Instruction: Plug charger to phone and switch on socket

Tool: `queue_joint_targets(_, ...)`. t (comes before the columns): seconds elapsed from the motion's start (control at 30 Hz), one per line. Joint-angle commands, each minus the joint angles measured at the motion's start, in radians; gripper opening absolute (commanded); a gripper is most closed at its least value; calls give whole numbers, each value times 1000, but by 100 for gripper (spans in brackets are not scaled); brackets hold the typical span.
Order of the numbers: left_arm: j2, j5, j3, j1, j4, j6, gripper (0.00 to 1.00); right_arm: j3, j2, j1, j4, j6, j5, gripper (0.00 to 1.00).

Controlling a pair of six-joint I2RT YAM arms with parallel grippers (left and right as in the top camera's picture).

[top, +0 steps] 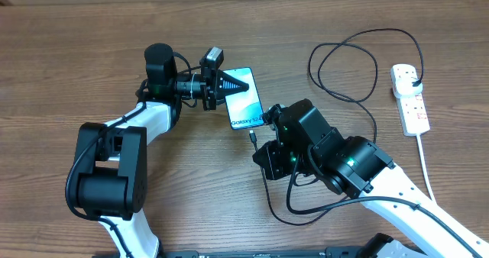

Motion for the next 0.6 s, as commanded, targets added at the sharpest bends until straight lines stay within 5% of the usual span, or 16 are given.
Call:
queue_joint_targets(0.0, 5, 12, 27, 5, 7, 55, 4, 7, -2, 6, 4, 1, -6, 4)
queue_joint_targets(0.57, 5, 13, 27, 4, -8, 45, 4, 7, -2, 6, 18, 1, -3, 4)
